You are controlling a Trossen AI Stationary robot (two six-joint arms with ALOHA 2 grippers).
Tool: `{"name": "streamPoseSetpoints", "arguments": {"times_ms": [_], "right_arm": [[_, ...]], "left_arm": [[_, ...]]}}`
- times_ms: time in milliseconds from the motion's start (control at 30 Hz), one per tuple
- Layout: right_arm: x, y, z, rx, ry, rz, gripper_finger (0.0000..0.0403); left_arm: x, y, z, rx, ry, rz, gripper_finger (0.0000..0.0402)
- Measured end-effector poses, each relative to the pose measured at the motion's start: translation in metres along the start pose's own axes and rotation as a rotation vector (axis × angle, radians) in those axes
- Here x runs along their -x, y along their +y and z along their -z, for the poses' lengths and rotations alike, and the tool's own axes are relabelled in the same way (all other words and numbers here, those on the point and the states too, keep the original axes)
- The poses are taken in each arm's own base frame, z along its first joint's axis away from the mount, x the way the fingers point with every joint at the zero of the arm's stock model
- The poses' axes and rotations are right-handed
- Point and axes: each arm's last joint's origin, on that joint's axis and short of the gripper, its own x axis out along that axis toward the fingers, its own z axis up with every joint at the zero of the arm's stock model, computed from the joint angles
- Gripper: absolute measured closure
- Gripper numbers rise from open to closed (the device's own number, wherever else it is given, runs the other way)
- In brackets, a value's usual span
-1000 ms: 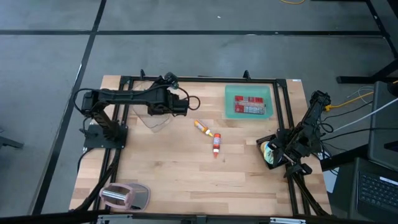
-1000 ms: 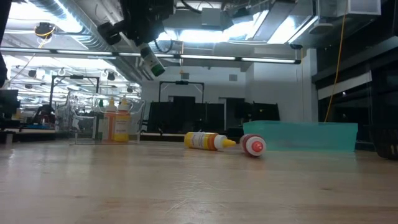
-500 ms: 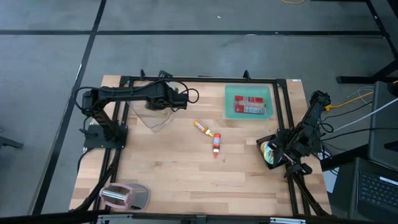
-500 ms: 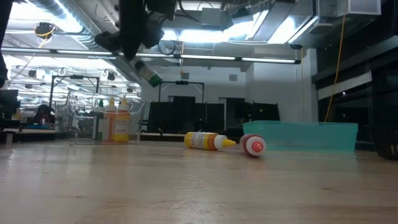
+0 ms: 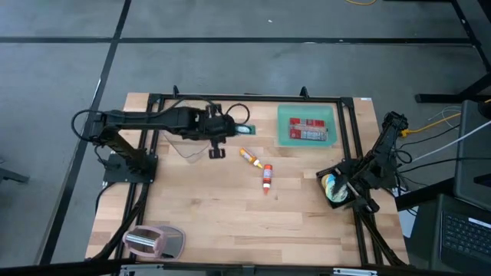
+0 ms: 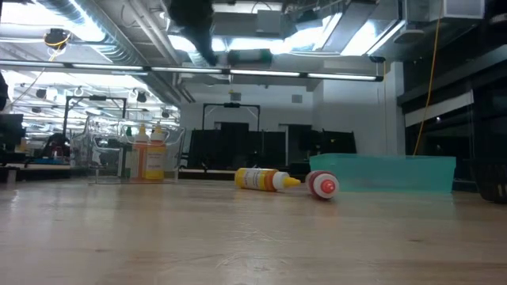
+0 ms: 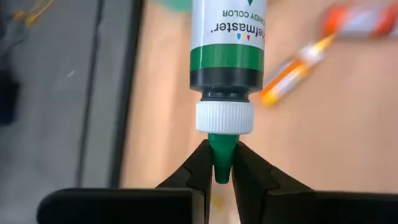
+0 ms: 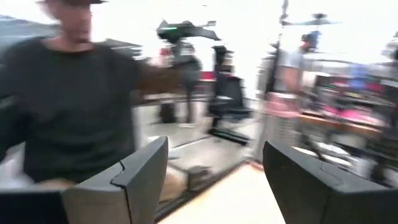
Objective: Pick & Place Food Item
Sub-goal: Put the green food coloring bottle into the transparent bin
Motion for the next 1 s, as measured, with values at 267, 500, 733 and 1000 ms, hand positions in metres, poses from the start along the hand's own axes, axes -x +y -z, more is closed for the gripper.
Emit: {"name": "streamPoseSetpoints", "arguments": {"times_ms": [267, 500, 733, 1000], "right_arm": [[0.002, -0.012, -0.009, 0.052, -0.032, 0.37, 0.0144], [0.003, -0.01, -0.021, -0.012, -0.184, 0.257, 0.0144], [0.003, -0.005, -0.023, -0.076, -0.239, 0.061, 0.0144], [0.003, -0.005, -0.023, 0.011, -0.232, 0.063, 0.0144]], "left_arm": [[0.005, -0.034, -0.032, 0.024, -0.282, 0.195, 0.0368], [0.001, -0.061, -0.055, 0.028, -0.446, 0.228, 0.0368], [-0.015, -0.099, -0.091, 0.01, -0.731, 0.282, 0.0368], [-0.061, -0.127, -0.115, 0.1, -0.884, 0.208, 0.0368]]}}
